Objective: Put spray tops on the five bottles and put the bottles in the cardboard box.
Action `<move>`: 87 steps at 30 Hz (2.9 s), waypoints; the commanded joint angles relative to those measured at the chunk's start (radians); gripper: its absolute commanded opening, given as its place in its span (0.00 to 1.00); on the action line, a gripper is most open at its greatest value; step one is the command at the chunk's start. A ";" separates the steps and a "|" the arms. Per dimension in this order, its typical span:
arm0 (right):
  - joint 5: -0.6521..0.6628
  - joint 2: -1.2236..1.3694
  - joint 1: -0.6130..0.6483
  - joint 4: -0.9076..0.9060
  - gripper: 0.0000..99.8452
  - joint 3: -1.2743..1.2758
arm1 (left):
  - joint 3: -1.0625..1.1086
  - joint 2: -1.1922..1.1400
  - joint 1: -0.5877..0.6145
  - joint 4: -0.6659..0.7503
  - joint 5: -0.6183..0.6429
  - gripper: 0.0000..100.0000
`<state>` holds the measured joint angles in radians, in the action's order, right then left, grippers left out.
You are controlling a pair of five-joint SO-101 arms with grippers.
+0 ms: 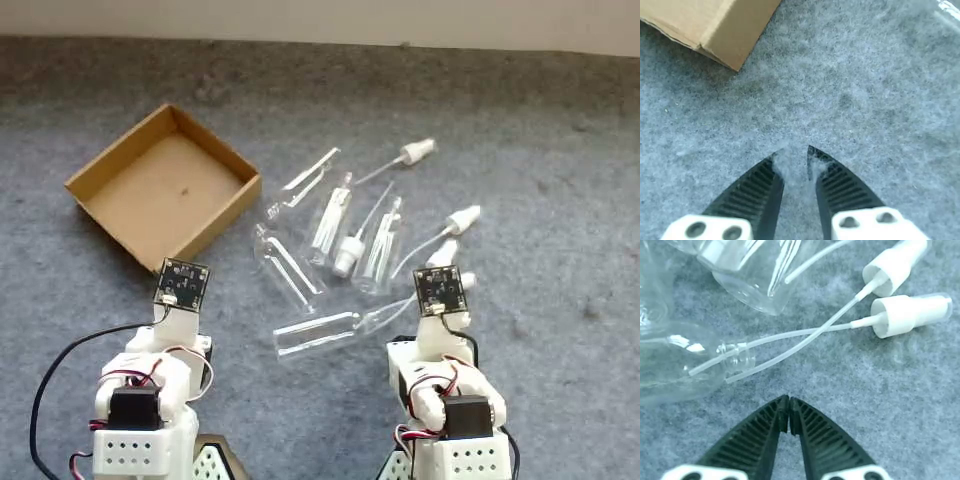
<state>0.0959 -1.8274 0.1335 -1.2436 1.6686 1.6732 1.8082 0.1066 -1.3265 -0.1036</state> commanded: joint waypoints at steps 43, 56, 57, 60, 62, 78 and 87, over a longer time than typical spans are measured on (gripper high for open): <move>0.003 -0.010 0.008 -0.007 0.01 0.111 | 0.022 0.016 0.012 0.008 0.006 0.01; 0.003 -0.010 0.008 -0.007 0.01 0.111 | 0.022 0.016 0.012 0.008 0.006 0.01; 0.003 -0.010 0.008 -0.007 0.01 0.111 | 0.022 0.016 0.012 0.008 0.006 0.01; 0.003 -0.010 0.008 -0.007 0.01 0.111 | 0.022 0.016 0.012 0.008 0.006 0.01; 0.003 -0.010 0.008 -0.007 0.01 0.111 | 0.022 0.016 0.012 0.008 0.006 0.01; 0.003 -0.010 0.008 -0.007 0.01 0.111 | 0.022 0.016 0.007 0.008 0.009 0.01; 0.008 -0.010 0.005 -0.007 0.01 0.110 | 0.021 0.016 -0.085 0.008 0.003 0.01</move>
<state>0.0959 -1.8274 0.1335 -1.2436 1.6686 1.6732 1.8082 0.0713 -1.3265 -0.1036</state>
